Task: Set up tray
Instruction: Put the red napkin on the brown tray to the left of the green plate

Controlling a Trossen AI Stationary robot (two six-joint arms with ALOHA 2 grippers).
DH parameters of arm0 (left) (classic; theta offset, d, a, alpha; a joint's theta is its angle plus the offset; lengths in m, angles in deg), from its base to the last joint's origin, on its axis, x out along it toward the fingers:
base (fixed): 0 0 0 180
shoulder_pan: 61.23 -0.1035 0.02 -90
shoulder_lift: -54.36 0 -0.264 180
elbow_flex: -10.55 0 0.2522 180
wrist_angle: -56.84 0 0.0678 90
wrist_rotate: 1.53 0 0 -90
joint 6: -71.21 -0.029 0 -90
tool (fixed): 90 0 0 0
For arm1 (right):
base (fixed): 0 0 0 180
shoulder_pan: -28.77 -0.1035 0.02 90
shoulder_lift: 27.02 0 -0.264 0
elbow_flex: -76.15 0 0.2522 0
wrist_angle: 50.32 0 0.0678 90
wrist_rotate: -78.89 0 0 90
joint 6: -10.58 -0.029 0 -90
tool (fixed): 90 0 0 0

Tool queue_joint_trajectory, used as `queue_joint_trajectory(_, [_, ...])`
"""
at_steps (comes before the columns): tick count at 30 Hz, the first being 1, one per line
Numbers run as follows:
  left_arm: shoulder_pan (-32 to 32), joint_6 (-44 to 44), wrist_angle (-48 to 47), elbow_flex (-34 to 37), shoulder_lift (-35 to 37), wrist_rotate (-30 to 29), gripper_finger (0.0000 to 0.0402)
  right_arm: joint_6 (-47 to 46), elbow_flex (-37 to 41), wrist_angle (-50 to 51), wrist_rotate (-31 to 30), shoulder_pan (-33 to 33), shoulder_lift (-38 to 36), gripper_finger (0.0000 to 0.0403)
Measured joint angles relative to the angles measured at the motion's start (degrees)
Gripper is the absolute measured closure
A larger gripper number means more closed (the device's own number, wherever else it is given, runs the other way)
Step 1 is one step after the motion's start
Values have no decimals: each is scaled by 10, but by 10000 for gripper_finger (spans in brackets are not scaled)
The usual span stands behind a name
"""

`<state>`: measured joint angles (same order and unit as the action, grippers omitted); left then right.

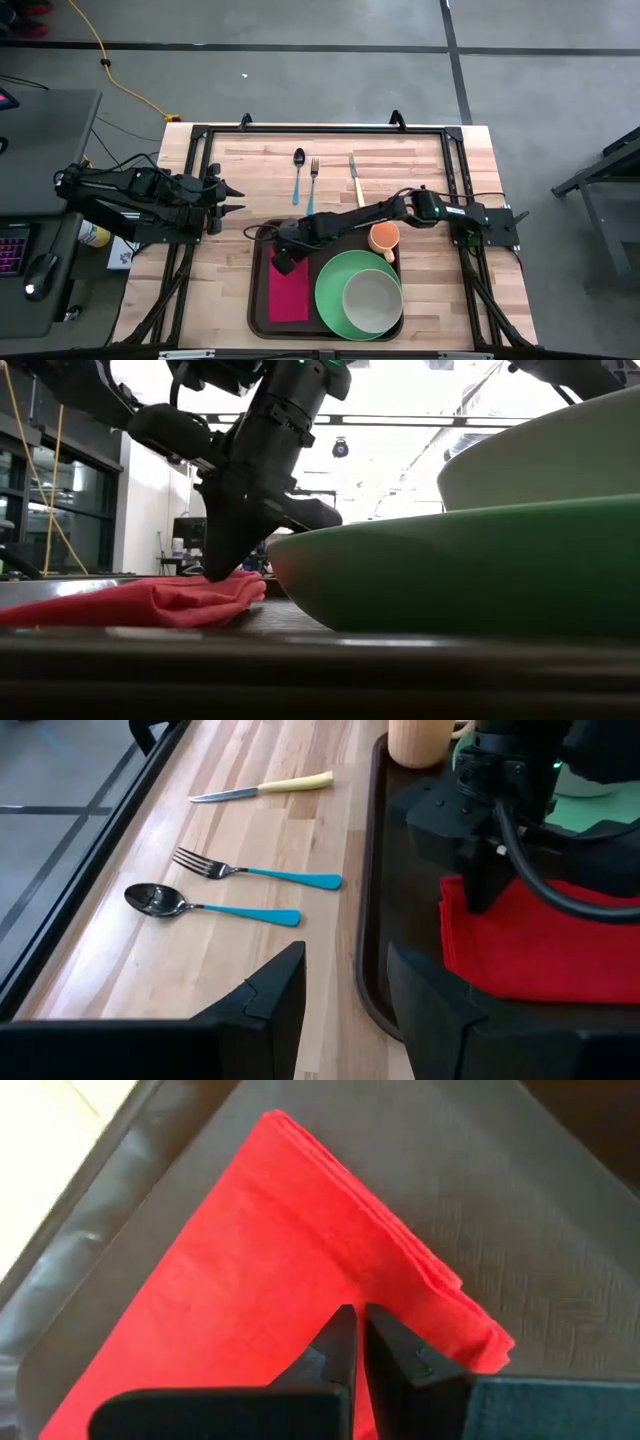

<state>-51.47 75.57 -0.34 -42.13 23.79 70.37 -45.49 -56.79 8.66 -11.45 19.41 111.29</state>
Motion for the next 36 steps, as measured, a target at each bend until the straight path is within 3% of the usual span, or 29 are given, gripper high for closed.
queue_joint_trajectory(7, [0,0,0,0,0,0,229,31,0,-23,7,4,-12,403])
queue_joint_trajectory(15, [0,0,-1,0,0,0,229,213,-1,-143,116,6,-19,403])
queue_joint_trajectory(18, [0,0,0,0,0,0,229,329,0,-139,147,6,-19,403])
queue_joint_trajectory(23, [0,0,-1,0,0,0,229,431,0,-90,159,14,-19,403])
queue_joint_trajectory(36, [0,0,0,0,0,-3,229,545,0,-20,192,26,-14,403])
